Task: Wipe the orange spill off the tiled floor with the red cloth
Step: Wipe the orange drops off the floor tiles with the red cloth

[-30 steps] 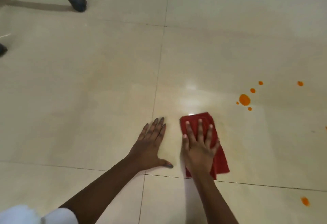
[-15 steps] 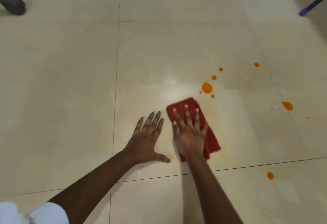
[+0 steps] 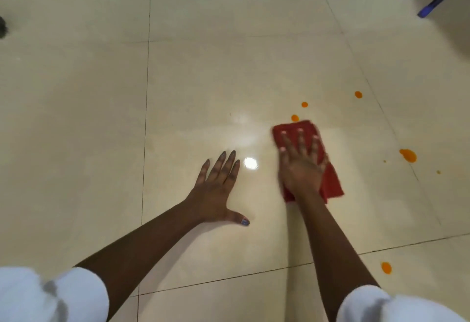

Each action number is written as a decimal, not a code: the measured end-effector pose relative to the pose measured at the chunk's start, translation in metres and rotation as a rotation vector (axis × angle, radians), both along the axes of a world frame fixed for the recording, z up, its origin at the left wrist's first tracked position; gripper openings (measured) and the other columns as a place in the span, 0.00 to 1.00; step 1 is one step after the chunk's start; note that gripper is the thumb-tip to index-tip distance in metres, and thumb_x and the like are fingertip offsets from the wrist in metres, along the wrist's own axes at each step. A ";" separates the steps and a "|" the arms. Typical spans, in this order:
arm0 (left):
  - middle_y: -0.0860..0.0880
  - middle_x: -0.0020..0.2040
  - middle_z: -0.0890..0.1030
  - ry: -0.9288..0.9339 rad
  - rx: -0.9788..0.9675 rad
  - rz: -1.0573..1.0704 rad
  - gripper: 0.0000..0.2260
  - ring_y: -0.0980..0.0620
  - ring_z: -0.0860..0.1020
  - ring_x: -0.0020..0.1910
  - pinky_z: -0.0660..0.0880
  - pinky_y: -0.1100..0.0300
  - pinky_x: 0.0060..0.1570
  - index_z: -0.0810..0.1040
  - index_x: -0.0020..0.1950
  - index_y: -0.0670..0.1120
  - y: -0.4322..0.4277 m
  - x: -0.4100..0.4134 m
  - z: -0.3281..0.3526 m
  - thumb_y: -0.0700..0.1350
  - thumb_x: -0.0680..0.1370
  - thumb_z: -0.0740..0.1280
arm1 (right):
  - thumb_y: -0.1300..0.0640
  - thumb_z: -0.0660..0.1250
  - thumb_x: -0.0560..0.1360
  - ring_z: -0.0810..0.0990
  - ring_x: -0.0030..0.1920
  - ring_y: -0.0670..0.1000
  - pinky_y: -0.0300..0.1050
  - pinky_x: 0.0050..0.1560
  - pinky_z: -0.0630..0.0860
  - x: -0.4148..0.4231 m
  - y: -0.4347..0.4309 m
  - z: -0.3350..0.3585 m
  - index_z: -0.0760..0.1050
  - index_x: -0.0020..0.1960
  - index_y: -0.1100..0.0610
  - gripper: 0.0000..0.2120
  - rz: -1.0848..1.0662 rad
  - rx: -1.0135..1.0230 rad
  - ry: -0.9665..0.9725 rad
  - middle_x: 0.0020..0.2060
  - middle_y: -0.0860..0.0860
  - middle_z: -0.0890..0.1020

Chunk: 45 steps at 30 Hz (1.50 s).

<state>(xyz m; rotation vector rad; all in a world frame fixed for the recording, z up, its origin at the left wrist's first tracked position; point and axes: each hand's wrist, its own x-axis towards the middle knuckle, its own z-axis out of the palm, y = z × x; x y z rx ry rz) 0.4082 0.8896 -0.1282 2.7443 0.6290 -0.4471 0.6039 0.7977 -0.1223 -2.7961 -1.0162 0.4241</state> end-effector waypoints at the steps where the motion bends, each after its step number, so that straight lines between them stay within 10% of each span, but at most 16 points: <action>1: 0.48 0.72 0.24 -0.001 -0.003 0.002 0.59 0.50 0.22 0.69 0.29 0.46 0.71 0.30 0.74 0.45 0.000 0.000 0.000 0.79 0.62 0.56 | 0.44 0.45 0.81 0.39 0.76 0.53 0.64 0.72 0.41 0.010 -0.011 -0.001 0.45 0.74 0.37 0.23 -0.110 0.013 0.012 0.77 0.45 0.45; 4: 0.48 0.70 0.22 0.008 -0.001 0.006 0.59 0.49 0.22 0.69 0.28 0.46 0.69 0.30 0.74 0.45 -0.001 0.001 0.000 0.79 0.62 0.55 | 0.44 0.46 0.80 0.38 0.76 0.54 0.65 0.70 0.41 -0.030 -0.032 -0.007 0.44 0.74 0.37 0.24 -0.255 0.047 -0.026 0.77 0.46 0.44; 9: 0.49 0.70 0.21 0.010 -0.010 0.009 0.58 0.51 0.21 0.68 0.24 0.48 0.66 0.28 0.73 0.46 0.000 0.001 -0.001 0.79 0.62 0.55 | 0.43 0.44 0.80 0.38 0.76 0.53 0.62 0.70 0.39 -0.043 0.035 -0.007 0.44 0.74 0.36 0.23 0.193 0.033 -0.044 0.76 0.43 0.43; 16: 0.49 0.69 0.21 0.012 -0.014 0.017 0.57 0.52 0.21 0.68 0.28 0.46 0.70 0.27 0.73 0.46 -0.001 0.001 0.001 0.79 0.62 0.53 | 0.45 0.47 0.81 0.40 0.76 0.55 0.66 0.70 0.42 -0.003 0.009 -0.004 0.48 0.75 0.39 0.23 -0.275 0.059 -0.030 0.77 0.46 0.46; 22: 0.50 0.70 0.20 0.005 -0.021 0.019 0.57 0.53 0.21 0.68 0.26 0.47 0.69 0.26 0.72 0.48 0.000 0.000 -0.002 0.80 0.61 0.52 | 0.44 0.45 0.81 0.38 0.76 0.55 0.64 0.70 0.40 -0.008 0.064 -0.005 0.46 0.74 0.38 0.23 0.174 0.043 -0.035 0.77 0.46 0.45; 28: 0.51 0.68 0.19 0.002 -0.022 0.019 0.57 0.52 0.21 0.68 0.24 0.48 0.67 0.25 0.71 0.47 -0.001 0.000 -0.001 0.80 0.61 0.50 | 0.45 0.45 0.81 0.39 0.76 0.56 0.67 0.70 0.41 0.024 0.034 -0.008 0.46 0.75 0.39 0.23 -0.216 0.064 -0.034 0.77 0.47 0.45; 33: 0.51 0.69 0.20 0.004 -0.020 0.020 0.56 0.52 0.22 0.69 0.23 0.49 0.67 0.25 0.71 0.48 0.000 0.001 -0.001 0.80 0.61 0.50 | 0.43 0.42 0.80 0.36 0.75 0.55 0.64 0.69 0.36 0.013 0.071 -0.006 0.43 0.74 0.37 0.23 0.138 0.032 -0.028 0.76 0.45 0.42; 40: 0.50 0.70 0.21 0.013 -0.023 0.022 0.57 0.52 0.22 0.69 0.27 0.47 0.69 0.27 0.72 0.47 0.000 0.001 0.001 0.80 0.61 0.51 | 0.45 0.48 0.81 0.43 0.76 0.55 0.66 0.71 0.45 0.026 -0.004 -0.003 0.50 0.75 0.39 0.23 -0.326 0.086 -0.038 0.77 0.46 0.48; 45: 0.49 0.71 0.23 -0.001 -0.043 0.055 0.59 0.53 0.22 0.69 0.24 0.50 0.68 0.26 0.72 0.46 -0.001 0.003 0.003 0.79 0.61 0.56 | 0.45 0.47 0.80 0.41 0.76 0.57 0.64 0.70 0.40 -0.078 0.052 -0.010 0.47 0.75 0.38 0.24 0.199 0.090 -0.034 0.77 0.47 0.47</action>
